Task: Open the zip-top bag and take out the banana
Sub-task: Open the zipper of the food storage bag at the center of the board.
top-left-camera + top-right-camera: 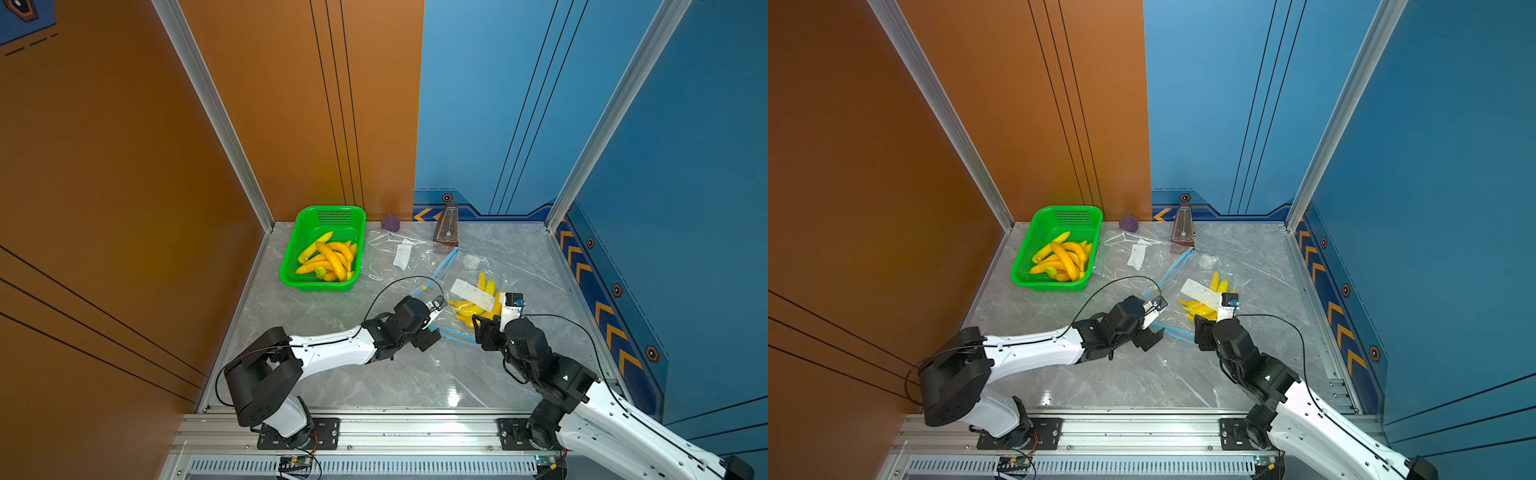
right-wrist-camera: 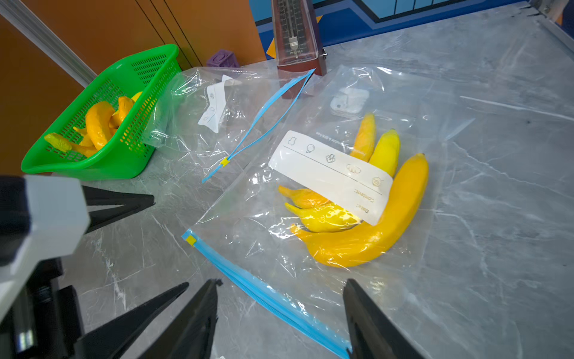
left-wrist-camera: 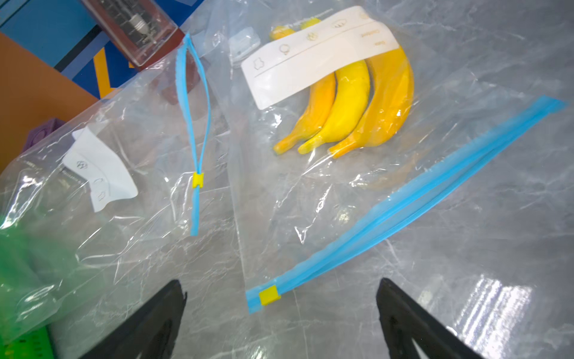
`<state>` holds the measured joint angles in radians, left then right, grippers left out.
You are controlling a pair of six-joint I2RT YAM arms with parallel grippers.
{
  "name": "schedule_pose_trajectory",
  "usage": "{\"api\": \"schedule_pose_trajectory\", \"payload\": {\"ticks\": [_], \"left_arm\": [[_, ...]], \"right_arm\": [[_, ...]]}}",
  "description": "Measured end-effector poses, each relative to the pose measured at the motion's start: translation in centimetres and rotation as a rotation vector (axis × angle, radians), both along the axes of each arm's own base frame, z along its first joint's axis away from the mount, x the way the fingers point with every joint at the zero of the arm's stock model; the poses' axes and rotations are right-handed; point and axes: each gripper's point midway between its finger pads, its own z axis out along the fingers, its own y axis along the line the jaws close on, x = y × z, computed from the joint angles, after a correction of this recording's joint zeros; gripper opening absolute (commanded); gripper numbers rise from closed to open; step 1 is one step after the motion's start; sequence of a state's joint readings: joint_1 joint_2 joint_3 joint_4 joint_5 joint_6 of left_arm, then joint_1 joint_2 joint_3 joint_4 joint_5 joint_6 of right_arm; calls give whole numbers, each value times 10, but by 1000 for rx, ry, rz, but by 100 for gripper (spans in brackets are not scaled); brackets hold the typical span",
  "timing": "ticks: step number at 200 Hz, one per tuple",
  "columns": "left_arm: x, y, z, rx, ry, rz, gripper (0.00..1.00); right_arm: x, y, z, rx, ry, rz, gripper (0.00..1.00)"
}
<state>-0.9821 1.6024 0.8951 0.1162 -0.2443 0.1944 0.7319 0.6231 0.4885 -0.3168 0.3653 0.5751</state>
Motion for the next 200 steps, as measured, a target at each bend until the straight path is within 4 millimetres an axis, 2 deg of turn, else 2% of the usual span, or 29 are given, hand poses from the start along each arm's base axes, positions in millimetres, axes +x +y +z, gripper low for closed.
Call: {"api": "schedule_pose_trajectory", "payload": {"ticks": [27,49,69,85,88,106,155,181,200], "left_arm": [[2,-25,-20,80,-18,-74,98],[9,-36,-29,117,-33,-94,100],[16,-42,-32,135,-51,-91,96],[21,-44,-35,155,-65,-82,88],[22,-44,-36,161,-68,-84,82],[27,-45,-42,183,-77,-74,63],[26,-51,-45,151,-48,-71,20],[25,-59,-38,94,-20,-61,9],[25,-66,-29,30,4,-40,7]], "right_arm": [[-9,-18,-7,24,-1,-55,65],[-14,-25,-15,29,16,-72,65],[-18,-28,-21,32,30,-79,65],[-20,-30,-22,38,31,-82,65],[-20,-30,-22,38,31,-82,65],[-21,-30,-23,46,31,-85,65],[-25,-32,-39,53,62,-92,64],[-29,-29,-50,84,73,-71,61],[-32,-22,-59,123,80,-41,59]]}}
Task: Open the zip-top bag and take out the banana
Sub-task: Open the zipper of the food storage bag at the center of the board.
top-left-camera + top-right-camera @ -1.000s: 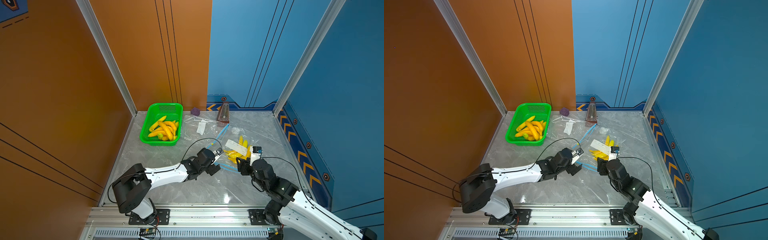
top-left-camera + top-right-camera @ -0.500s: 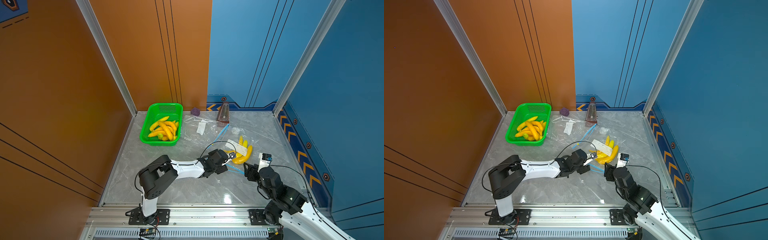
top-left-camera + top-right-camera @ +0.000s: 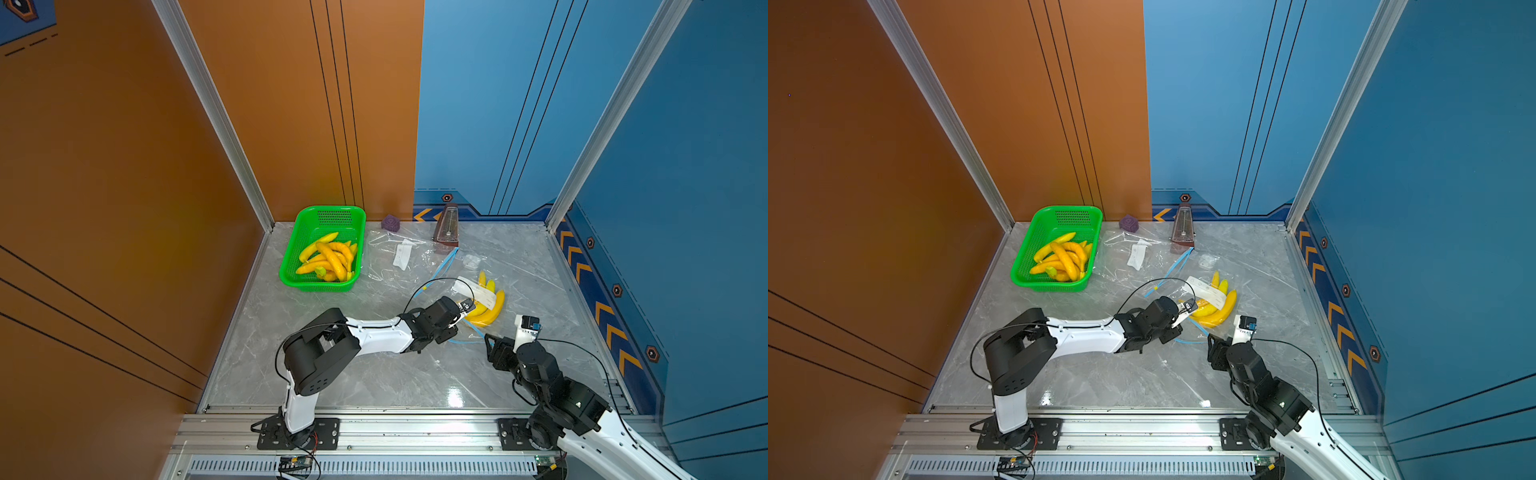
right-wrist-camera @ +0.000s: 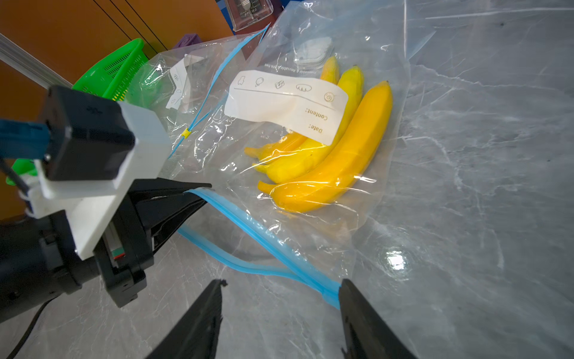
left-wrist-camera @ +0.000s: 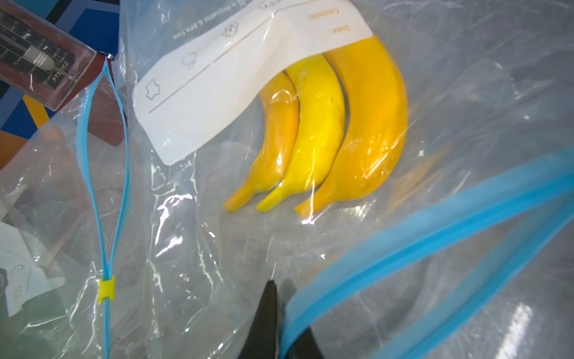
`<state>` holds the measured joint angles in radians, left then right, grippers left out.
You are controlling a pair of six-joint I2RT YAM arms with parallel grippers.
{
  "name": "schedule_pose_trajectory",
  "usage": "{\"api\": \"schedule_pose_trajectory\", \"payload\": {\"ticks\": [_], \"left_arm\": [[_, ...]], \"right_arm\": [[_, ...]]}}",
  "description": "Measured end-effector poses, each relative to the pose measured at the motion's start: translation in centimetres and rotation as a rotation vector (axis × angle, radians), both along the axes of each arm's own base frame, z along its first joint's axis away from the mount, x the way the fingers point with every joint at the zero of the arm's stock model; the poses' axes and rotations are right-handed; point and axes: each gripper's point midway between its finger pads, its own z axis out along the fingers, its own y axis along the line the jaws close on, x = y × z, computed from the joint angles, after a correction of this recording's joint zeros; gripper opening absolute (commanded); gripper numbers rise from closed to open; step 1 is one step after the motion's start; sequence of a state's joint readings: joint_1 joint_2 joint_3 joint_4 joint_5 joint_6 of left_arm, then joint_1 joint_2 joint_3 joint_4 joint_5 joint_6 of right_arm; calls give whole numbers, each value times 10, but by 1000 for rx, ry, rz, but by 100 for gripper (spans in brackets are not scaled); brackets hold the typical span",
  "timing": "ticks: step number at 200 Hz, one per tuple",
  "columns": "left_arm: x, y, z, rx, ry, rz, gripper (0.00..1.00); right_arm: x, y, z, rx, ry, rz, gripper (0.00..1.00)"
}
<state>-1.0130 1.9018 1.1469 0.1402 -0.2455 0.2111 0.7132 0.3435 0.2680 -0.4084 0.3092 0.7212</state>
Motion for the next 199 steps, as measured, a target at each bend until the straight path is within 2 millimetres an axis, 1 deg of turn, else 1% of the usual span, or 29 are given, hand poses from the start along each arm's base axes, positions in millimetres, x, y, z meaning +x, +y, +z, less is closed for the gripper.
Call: {"api": "schedule_pose_trajectory", "payload": {"ticks": [18,25,48,74,88,102,116,132,153,166,199], "left_arm": [[-2,-6,10,-69,28,17,6],[-3,-9,15,-97,39,20,6],[-8,-23,29,-171,58,16,4],[-24,-42,40,-228,89,-7,2],[-31,-48,44,-253,106,-13,2],[-36,-53,46,-273,125,-14,2],[-39,-55,47,-290,142,-6,1],[-40,-57,49,-308,156,5,2],[-45,-61,52,-327,170,9,2],[-50,-65,52,-338,182,9,2],[-54,-71,57,-375,203,18,2]], "right_arm": [[-1,10,-10,47,10,31,56],[-1,14,-14,63,14,43,54],[0,25,-23,105,31,74,48],[6,36,-17,151,11,93,43],[9,40,-13,167,-1,97,42],[12,42,-14,167,1,94,42],[16,39,-19,158,13,71,41],[24,28,-28,137,37,15,41],[33,14,-40,113,70,-52,42],[37,7,-46,105,83,-83,46],[49,-7,-46,102,60,-152,50]]}}
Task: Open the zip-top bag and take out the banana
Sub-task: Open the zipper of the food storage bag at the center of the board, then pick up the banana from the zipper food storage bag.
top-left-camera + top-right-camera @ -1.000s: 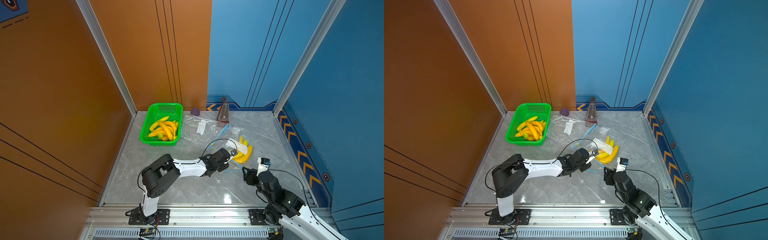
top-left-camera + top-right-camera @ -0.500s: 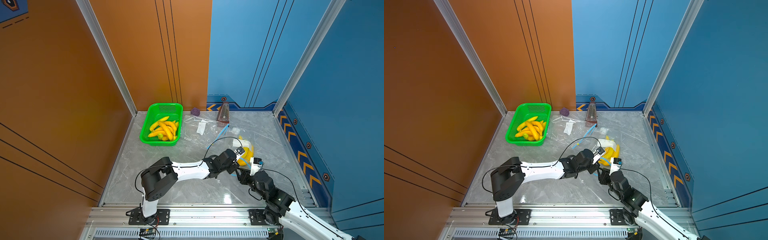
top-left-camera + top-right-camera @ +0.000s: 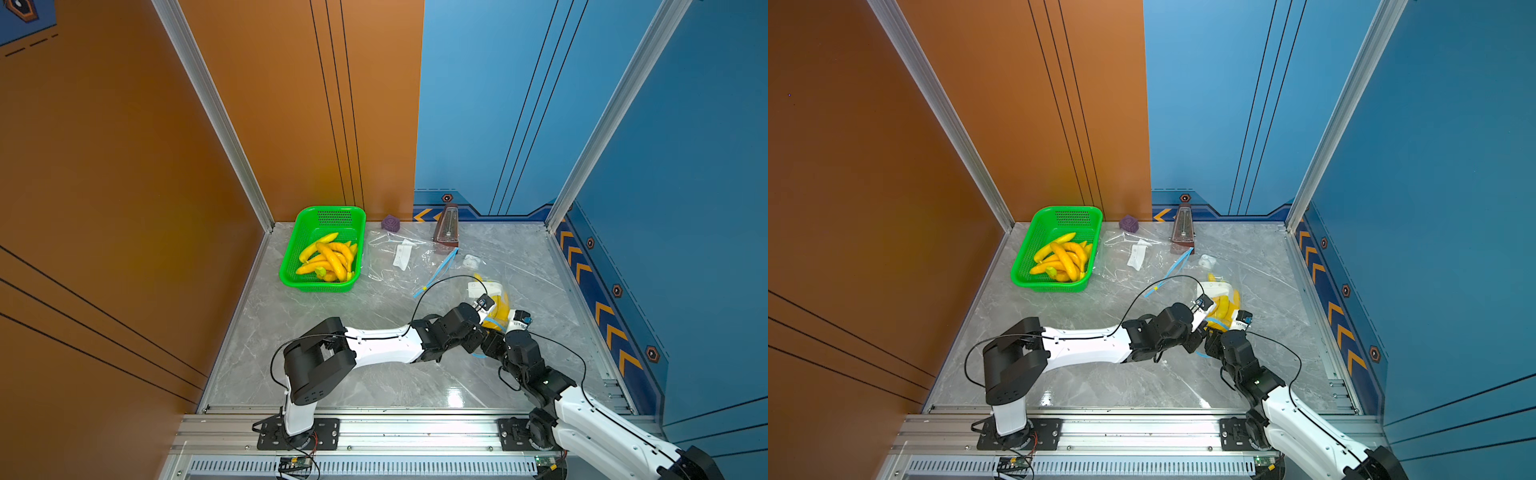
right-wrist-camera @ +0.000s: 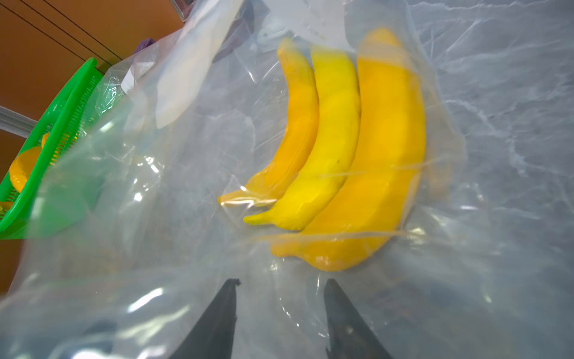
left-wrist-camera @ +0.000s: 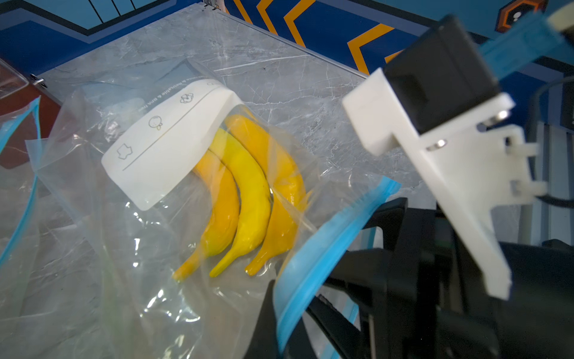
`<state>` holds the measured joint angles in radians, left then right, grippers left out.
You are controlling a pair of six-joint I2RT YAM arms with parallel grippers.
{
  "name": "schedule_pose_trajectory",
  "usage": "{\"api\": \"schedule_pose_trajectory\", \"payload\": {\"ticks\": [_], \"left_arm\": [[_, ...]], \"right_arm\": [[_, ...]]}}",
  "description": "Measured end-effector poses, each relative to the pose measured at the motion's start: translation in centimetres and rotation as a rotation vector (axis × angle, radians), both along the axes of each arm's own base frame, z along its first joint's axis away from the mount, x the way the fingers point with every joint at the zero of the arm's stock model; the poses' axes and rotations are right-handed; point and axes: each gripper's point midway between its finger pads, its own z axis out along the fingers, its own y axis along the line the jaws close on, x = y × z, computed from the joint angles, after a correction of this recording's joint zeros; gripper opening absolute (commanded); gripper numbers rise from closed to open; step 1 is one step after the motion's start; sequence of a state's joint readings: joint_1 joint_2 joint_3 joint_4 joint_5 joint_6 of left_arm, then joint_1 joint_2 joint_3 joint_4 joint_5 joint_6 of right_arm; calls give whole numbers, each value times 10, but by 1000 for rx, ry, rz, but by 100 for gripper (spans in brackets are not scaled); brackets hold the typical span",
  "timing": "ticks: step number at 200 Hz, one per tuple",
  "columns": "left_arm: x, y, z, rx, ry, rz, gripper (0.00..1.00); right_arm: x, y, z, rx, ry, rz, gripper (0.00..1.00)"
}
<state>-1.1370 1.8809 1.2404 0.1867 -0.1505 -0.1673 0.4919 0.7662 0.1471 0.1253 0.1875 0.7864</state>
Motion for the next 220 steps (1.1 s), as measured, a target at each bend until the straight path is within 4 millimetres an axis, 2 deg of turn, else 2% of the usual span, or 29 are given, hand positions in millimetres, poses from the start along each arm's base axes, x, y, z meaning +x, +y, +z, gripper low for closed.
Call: {"api": "schedule_pose_trajectory", "payload": {"ticks": [44,91,119,142,160,190,220], "left_arm": [[-2,-10,-2,-25,24,2,3],[-7,-25,-20,-24,65,-18,5],[-9,-28,-25,-30,86,-22,7],[-10,-29,-26,-38,97,-21,7],[-9,-30,-25,-43,99,-19,7],[-8,-30,-24,-52,101,-13,5],[-3,-30,-21,-71,99,2,3]], "right_arm": [[10,-22,-6,-35,0,-102,61],[13,-47,-24,-90,56,-203,69],[17,-57,-36,-113,97,-244,69],[26,-56,-40,-121,115,-251,68],[36,-53,-38,-118,110,-254,66],[41,-57,-36,-131,104,-281,62],[48,-65,-30,-165,102,-336,63]]}}
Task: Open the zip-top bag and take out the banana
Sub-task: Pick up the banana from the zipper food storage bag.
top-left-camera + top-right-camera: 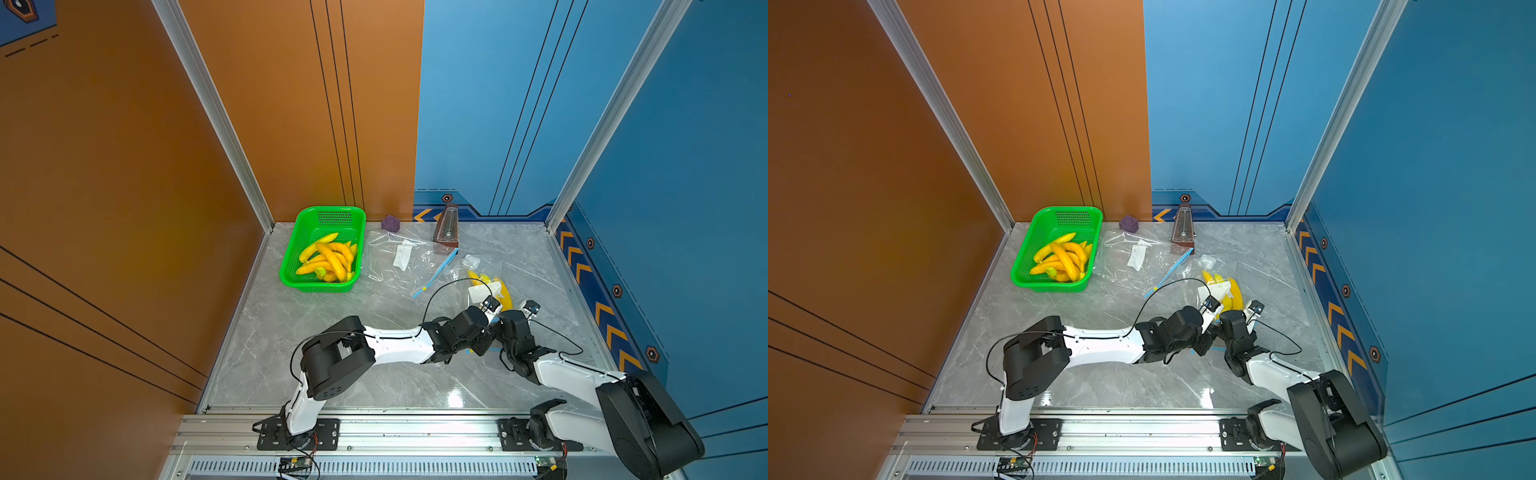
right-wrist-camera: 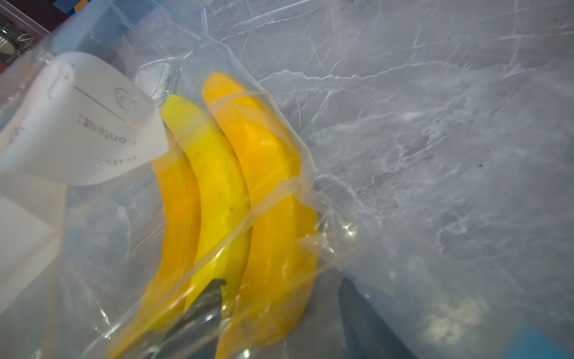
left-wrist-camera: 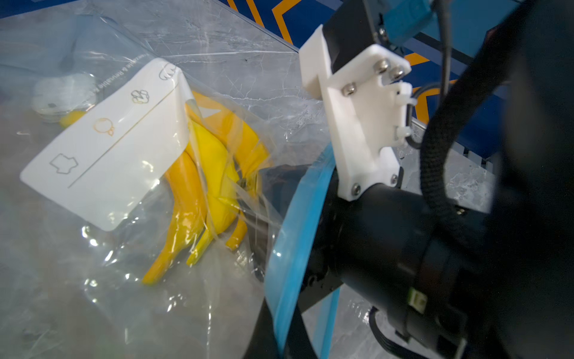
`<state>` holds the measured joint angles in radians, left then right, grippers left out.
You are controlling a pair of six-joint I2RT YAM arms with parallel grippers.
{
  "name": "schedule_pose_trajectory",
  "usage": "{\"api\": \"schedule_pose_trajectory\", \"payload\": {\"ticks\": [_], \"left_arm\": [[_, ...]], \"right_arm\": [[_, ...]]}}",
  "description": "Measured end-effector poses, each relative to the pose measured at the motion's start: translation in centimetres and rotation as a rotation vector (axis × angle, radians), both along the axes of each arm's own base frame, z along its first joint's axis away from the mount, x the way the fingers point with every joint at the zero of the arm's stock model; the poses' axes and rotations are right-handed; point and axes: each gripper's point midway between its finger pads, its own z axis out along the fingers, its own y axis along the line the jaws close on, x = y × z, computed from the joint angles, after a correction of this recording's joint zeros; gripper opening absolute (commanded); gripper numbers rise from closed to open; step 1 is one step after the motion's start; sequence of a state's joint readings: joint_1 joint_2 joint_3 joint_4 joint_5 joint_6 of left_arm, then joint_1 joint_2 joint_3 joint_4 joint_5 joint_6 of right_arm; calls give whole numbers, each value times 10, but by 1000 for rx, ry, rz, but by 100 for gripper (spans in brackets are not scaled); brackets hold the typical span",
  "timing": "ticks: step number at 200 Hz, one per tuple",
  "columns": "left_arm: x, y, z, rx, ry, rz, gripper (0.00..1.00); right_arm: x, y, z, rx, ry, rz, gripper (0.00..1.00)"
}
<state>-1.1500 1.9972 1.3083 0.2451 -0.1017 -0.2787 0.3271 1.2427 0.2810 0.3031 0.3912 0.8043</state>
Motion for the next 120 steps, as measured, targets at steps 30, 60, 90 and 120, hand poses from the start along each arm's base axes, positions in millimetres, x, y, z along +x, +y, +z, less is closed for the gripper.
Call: {"api": "schedule_pose_trajectory", "payload": {"ticks": [30,60,90,120], "left_arm": [[6,2,1,-16,13,21,3],[5,-1,4,-31,11,19,2],[5,-1,6,-45,8,21,2],[9,2,3,-48,11,32,3]], "right_arm": [[6,-1,-7,-3,30,-32,62],[9,-1,-15,-7,50,-41,57],[10,-1,-14,-1,47,-50,40],[10,2,-14,6,48,-49,24]]}}
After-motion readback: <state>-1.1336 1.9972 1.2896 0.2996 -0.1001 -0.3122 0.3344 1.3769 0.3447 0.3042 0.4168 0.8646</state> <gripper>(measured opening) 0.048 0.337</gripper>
